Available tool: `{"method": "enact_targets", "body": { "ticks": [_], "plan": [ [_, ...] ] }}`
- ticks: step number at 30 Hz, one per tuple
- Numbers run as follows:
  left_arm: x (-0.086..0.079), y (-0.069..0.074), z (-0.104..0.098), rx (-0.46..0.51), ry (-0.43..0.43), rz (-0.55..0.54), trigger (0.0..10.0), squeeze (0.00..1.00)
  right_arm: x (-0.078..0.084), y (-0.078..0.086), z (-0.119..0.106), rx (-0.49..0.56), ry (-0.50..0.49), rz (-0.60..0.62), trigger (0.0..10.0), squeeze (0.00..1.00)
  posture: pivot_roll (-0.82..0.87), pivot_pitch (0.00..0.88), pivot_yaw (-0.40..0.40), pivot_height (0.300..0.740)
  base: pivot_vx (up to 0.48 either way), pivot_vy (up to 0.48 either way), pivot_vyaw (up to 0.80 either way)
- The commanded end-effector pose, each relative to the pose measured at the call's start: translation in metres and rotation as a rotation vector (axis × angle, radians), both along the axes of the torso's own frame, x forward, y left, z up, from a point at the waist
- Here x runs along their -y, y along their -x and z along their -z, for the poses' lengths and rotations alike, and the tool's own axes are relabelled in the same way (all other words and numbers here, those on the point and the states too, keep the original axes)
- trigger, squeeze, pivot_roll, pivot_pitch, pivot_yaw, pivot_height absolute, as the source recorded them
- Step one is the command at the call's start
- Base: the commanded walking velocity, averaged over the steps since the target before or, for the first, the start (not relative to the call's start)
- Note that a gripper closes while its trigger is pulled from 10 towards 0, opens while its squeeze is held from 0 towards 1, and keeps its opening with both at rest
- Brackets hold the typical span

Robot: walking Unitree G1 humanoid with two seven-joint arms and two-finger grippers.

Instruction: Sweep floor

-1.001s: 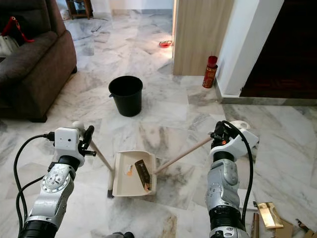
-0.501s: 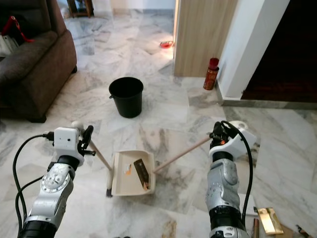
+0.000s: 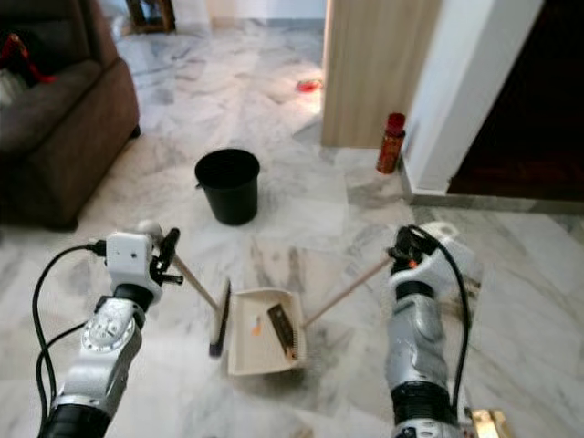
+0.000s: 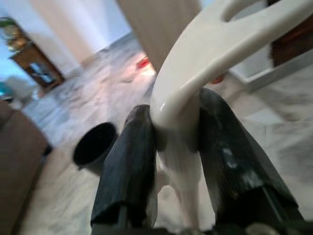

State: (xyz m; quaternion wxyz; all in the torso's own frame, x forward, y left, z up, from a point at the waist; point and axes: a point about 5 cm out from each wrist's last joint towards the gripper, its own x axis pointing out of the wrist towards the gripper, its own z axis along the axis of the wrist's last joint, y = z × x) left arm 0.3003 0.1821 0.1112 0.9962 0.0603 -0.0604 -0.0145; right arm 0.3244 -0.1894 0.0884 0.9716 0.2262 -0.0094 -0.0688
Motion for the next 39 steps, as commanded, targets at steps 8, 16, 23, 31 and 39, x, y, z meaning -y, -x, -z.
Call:
{"method": "enact_targets", "body": {
  "ticks": [8,16,23,31,39],
  "plan": [
    [0.006,-0.0037,-0.0142,0.062,-0.009,0.016,10.0,0.0,0.0068,-0.0011,-0.0107,0.055,-0.007,0.009,10.0,0.0,0.07,0.072,0.015,0.74,0.351,0.0,0.46],
    [0.0059,-0.0042,-0.0142,0.062,-0.013,0.013,10.0,0.0,0.0061,-0.001,-0.0107,0.058,-0.022,0.005,10.0,0.0,0.07,0.072,0.016,0.74,0.352,0.0,0.06],
    [0.0059,-0.0041,-0.014,0.06,-0.009,0.019,10.0,0.0,0.0056,-0.001,-0.0105,0.058,-0.022,0.003,10.0,0.0,0.07,0.071,0.017,0.74,0.354,0.0,0.0],
    [0.0065,-0.004,-0.0139,0.062,-0.013,0.019,10.0,0.0,0.0037,-0.0013,-0.0104,0.06,-0.027,-0.014,10.0,0.0,0.07,0.065,0.018,0.74,0.357,0.0,0.0],
    [0.0064,-0.0043,-0.0147,0.065,-0.011,0.021,10.0,0.0,0.0009,-0.0012,-0.011,0.064,-0.001,-0.034,10.0,0.0,0.07,0.057,0.019,0.74,0.36,0.0,0.2]
  ]
}}
